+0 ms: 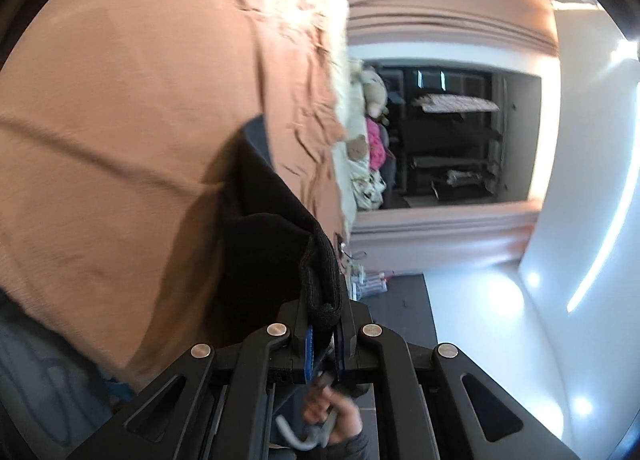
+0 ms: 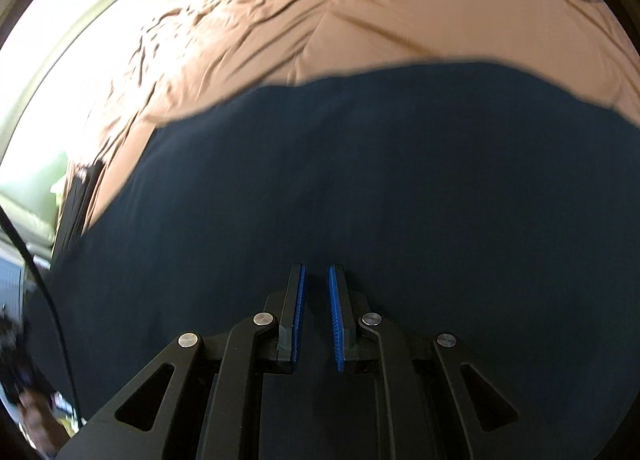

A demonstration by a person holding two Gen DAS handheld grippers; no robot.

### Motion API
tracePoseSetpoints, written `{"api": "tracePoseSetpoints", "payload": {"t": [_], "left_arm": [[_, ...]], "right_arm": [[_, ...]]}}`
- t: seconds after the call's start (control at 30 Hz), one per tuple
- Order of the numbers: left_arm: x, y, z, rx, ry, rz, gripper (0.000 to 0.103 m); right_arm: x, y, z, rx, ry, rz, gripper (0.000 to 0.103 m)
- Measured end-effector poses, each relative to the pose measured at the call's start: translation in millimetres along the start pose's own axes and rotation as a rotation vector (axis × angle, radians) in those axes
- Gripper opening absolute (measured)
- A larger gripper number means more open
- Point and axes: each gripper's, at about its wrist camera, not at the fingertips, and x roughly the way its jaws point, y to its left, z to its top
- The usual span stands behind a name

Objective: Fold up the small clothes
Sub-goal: 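Lift the black shirt with both grippers and shake it open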

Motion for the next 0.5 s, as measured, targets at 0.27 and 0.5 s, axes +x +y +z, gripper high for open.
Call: {"api": "tracePoseSetpoints", "payload": {"t": [0.27, 0.5], "left_arm": [[23, -34, 3, 0.065, 0.034, -0.017, 0.007], [40, -57, -4, 0.108, 0.065, -0.023, 0.007]], "right_arm": [[-18, 5, -61, -0.012, 0.025, 0.056, 0.008], [-28, 9, -100, -0.022, 0.027, 0.085, 0.008]]}}
